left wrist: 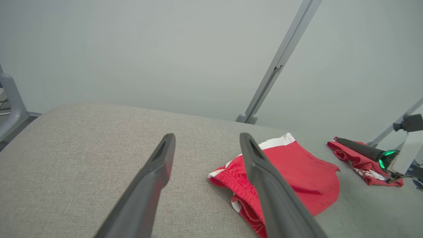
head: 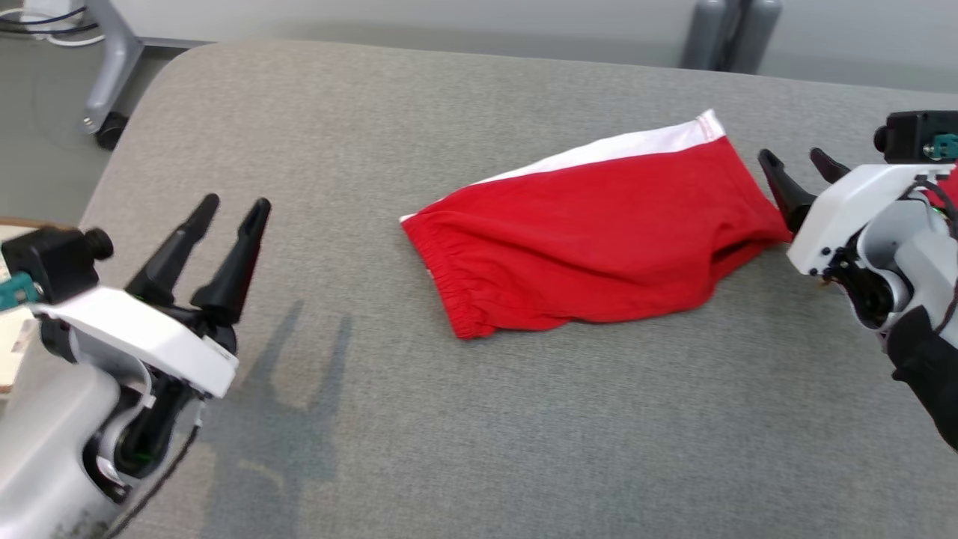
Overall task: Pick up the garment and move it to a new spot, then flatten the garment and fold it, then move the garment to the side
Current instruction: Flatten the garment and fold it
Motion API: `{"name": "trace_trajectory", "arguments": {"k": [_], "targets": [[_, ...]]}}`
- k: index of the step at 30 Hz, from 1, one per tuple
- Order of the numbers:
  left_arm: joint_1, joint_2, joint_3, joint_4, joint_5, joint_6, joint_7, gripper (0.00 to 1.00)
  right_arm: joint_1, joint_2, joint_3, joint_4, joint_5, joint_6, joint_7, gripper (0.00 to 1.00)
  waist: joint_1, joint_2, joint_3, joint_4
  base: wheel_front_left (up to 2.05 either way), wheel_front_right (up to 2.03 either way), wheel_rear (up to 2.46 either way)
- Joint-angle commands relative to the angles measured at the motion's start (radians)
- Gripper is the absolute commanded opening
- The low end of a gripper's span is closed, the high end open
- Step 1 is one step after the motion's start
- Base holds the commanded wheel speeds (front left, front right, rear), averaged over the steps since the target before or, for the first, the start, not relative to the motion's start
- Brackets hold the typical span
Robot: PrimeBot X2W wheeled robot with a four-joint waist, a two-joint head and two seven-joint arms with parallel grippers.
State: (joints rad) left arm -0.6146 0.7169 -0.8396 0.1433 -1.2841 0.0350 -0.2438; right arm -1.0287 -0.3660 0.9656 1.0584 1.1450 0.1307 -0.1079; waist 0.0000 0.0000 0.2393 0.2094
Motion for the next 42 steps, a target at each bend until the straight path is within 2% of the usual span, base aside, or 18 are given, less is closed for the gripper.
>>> {"name": "trace_trajectory", "arguments": {"k": [1, 3, 9, 12, 13, 17, 21, 29, 30, 31, 32, 42], "targets": [[0.035, -0.006, 0.023, -0.030, 0.019, 0.023, -0.013, 1.00, 0.013, -0.007, -0.004, 0.029, 0.014, 0.000, 0.011, 1.00, 0.0000, 0.0000, 0.005, 0.036, 0.00, 0.00, 0.00], [0.085, -0.025, 0.051, -0.082, 0.057, 0.049, -0.020, 1.00, 0.007, -0.009, -0.009, 0.072, 0.023, 0.000, 0.031, 1.00, 0.0000, 0.0000, 0.011, 0.062, 0.00, 0.00, 0.00], [0.244, -0.138, 0.261, -0.215, 0.281, 0.117, -0.020, 1.00, -0.015, -0.025, -0.023, 0.145, 0.054, 0.000, 0.078, 1.00, 0.0000, 0.0000, 0.042, 0.126, 0.00, 0.00, 0.00], [0.322, -0.214, 0.347, -0.253, 0.388, 0.115, -0.020, 1.00, -0.028, -0.039, -0.021, 0.171, 0.054, 0.000, 0.091, 1.00, 0.0000, 0.0000, 0.059, 0.151, 0.00, 0.00, 0.00], [0.322, -0.214, 0.347, -0.253, 0.388, 0.115, -0.020, 1.00, -0.028, -0.039, -0.021, 0.171, 0.054, 0.000, 0.091, 1.00, 0.0000, 0.0000, 0.059, 0.151, 0.00, 0.00, 0.00], [0.395, -0.298, 0.419, -0.247, 0.515, 0.075, -0.020, 1.00, -0.036, -0.046, -0.024, 0.197, 0.059, 0.000, 0.110, 1.00, 0.0000, 0.0000, 0.080, 0.172, 0.00, 0.00, 0.00], [0.426, -0.365, 0.463, -0.216, 0.576, 0.015, -0.021, 1.00, -0.043, -0.056, -0.032, 0.221, 0.064, 0.000, 0.151, 1.00, 0.0000, 0.0000, 0.093, 0.183, 0.00, 0.00, 0.00], [0.436, -0.438, 0.511, -0.150, 0.649, -0.065, -0.021, 1.00, -0.021, -0.015, -0.051, 0.234, 0.090, 0.000, 0.264, 1.00, 0.0000, 0.0000, 0.095, 0.177, 0.00, 0.00, 0.00], [0.435, -0.443, 0.517, -0.145, 0.659, -0.072, -0.021, 1.00, -0.016, -0.007, -0.052, 0.234, 0.092, 0.000, 0.272, 0.76, 0.0000, 0.0000, 0.092, 0.174, 0.00, 0.00, 0.00], [0.434, -0.451, 0.520, -0.139, 0.667, -0.079, -0.021, 1.00, -0.013, -0.002, -0.052, 0.234, 0.092, 0.000, 0.274, 0.26, 0.0000, 0.0000, 0.090, 0.172, 0.00, 0.00, 0.00], [0.432, -0.460, 0.521, -0.134, 0.678, -0.084, -0.021, 1.00, -0.012, 0.004, -0.052, 0.233, 0.092, 0.000, 0.268, 0.00, 0.0000, 0.0000, 0.087, 0.169, 0.00, 0.00, 0.00], [0.452, -0.532, 0.555, -0.068, 0.760, -0.116, -0.021, 1.00, 0.028, 0.012, -0.065, 0.184, 0.107, 0.000, 0.134, 0.00, 0.0000, 0.0000, 0.021, 0.122, 0.00, 0.00, 0.00]]}}
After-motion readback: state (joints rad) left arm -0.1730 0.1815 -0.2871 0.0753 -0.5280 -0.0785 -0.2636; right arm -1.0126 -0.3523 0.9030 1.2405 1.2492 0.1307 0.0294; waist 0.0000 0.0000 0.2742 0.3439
